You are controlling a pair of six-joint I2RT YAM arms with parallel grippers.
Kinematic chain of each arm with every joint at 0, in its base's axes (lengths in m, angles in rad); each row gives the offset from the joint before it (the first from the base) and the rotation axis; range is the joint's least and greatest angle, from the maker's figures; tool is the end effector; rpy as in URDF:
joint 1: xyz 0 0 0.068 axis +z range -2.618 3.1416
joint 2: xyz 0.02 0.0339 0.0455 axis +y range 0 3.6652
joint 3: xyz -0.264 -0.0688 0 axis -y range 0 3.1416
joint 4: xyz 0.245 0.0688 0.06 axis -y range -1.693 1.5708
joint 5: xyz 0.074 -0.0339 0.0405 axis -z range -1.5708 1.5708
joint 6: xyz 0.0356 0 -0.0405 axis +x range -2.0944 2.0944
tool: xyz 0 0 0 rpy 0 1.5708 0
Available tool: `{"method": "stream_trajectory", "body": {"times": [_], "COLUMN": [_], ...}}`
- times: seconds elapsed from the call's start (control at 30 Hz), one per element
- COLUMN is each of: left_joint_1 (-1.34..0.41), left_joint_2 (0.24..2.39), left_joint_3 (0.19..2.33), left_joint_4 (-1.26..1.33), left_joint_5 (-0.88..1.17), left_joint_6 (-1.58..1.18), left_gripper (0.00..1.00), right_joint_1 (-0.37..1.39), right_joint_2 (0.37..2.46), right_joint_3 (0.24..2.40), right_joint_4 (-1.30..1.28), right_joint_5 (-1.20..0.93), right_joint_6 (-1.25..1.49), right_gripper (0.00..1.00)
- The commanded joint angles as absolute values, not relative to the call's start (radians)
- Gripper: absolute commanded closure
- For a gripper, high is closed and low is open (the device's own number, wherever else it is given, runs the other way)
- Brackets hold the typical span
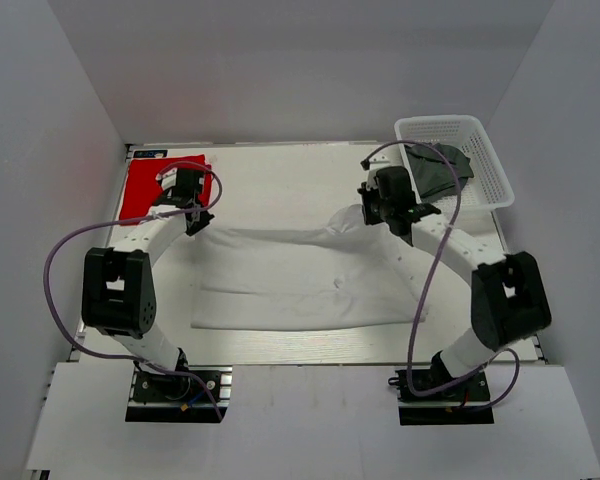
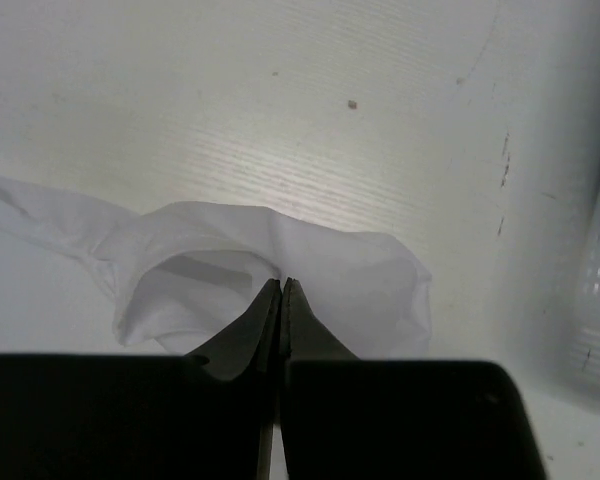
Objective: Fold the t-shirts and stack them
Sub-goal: Grap the side of the flattened tshirt furthest away from the robot with both arms, then fold the other side of the tshirt into a rectangle
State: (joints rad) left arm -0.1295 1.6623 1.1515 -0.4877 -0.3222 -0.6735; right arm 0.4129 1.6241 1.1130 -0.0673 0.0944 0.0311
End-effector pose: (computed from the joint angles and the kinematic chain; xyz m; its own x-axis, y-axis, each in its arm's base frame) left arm 0.3441 -0.0334 0.2184 -0.6219 -0.5156 -0.5893 -0.5571 0.8202 -0.1297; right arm 0.3391 0.1449 0.2498 -0.5107 -0.1899 -0.8385 -0.3115 0.9499 -0.0255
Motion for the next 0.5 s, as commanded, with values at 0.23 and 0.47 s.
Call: {"method": "stream_trajectory", "body": {"times": [0.23, 0.47], "left_joint_1": [-0.132, -0.132], "left_joint_2": [1.436, 1.325], "left_joint_3": [0.962, 0.848], "left_joint_4": [-0.454, -0.41], "left_joint_5": [-0.279, -0.226], "left_joint_6": [-0.664, -0.683], "left_gripper": [1.0, 1.0], "right_joint_1": [0.509, 0.575], "right_joint_2": [1.284, 1.17], "right_joint_3": [0.885, 0.801], "right_joint_4": [-0.204, -0.273], "right_joint_5": [0.117, 0.176], "right_joint_6": [0.032, 0.095], "right_gripper": [1.0, 1.0]}}
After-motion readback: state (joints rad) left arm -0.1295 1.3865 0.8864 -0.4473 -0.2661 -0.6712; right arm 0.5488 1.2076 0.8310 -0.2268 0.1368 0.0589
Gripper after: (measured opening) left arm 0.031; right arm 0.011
